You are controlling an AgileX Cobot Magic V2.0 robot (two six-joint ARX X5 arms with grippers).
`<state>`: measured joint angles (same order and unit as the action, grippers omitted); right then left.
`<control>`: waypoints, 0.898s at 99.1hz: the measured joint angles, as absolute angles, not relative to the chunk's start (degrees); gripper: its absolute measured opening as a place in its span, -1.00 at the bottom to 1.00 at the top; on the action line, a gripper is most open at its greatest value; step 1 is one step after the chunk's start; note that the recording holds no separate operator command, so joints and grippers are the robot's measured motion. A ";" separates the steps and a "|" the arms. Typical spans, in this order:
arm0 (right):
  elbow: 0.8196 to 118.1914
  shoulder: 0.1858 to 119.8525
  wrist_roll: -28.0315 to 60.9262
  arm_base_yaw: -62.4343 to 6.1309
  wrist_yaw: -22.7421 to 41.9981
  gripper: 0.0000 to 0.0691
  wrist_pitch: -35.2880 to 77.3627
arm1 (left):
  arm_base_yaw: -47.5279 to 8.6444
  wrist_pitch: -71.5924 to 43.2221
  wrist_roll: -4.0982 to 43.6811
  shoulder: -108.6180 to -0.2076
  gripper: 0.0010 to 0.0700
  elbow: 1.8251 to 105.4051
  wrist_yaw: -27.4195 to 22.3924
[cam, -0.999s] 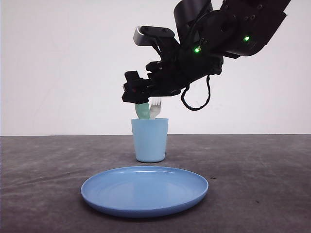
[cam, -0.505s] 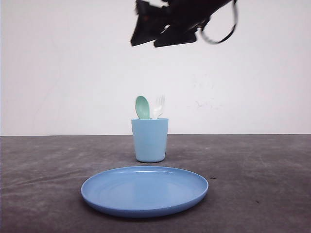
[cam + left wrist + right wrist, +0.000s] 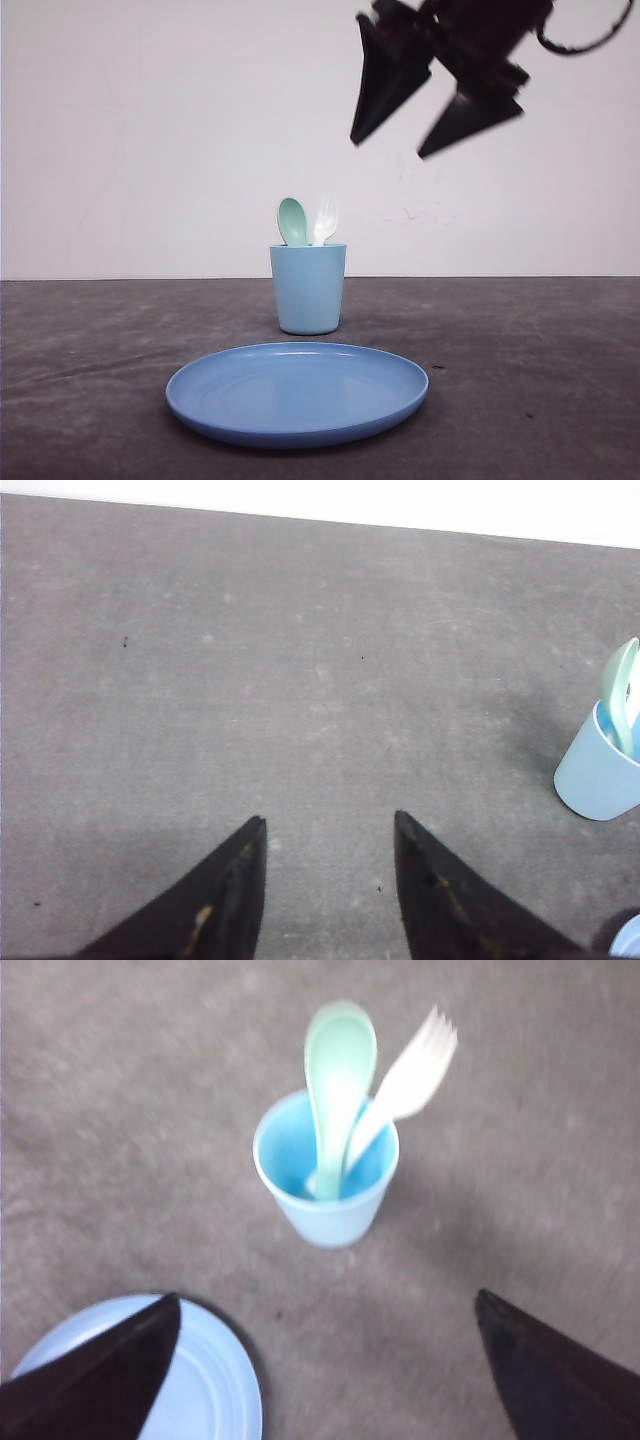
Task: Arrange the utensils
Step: 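Lower the open right gripper around the blue cup rim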
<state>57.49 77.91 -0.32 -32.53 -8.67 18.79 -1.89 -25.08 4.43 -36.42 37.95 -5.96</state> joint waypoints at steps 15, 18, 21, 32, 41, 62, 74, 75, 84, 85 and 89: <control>52.16 78.94 -2.07 -32.60 -7.64 0.87 13.17 | -1.89 -25.06 4.45 -36.42 -0.35 37.95 -5.96; 51.33 79.40 -2.44 -32.60 -7.55 0.93 12.29 | -1.89 -25.06 4.45 -36.42 -0.35 37.95 -5.96; 50.74 80.09 -2.87 -32.60 -7.49 0.97 11.64 | -1.89 -25.06 4.45 -36.42 -0.35 37.95 -5.96; 50.41 83.20 -3.29 -32.56 -7.49 0.97 9.45 | -1.89 -25.06 4.45 -36.42 -0.35 37.95 -5.96; 50.41 85.62 -3.38 -32.58 -7.53 0.97 5.96 | -1.89 -25.06 4.45 -36.40 -0.35 37.95 -5.96; 50.41 93.69 -3.44 -32.60 -7.75 0.97 -4.73 | -1.89 -25.06 4.45 -36.40 -0.35 37.95 -5.96; 50.41 96.36 -3.44 -32.60 -9.37 0.97 -10.07 | -1.89 -25.06 4.45 -36.42 -0.35 37.95 -5.96; 50.41 96.51 -3.44 -32.62 -9.45 0.97 -10.50 | -1.89 -25.06 4.43 -36.42 -0.35 37.95 -5.96; 51.13 97.89 -3.44 -32.73 -10.35 0.97 -11.88 | -1.89 -25.06 4.45 -36.40 -0.35 37.95 -5.96; 51.31 98.10 -3.44 -32.75 -10.37 0.97 -11.86 | -1.89 -25.06 4.43 -36.42 -0.35 37.95 -5.96; 52.01 98.91 -3.44 -32.80 -10.39 0.97 -11.86 | -1.89 -25.08 4.45 -36.42 -0.35 37.95 -5.96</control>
<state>52.01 98.91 -3.44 -32.80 -10.39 -11.86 -1.89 -25.08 4.45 -36.42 37.95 -5.96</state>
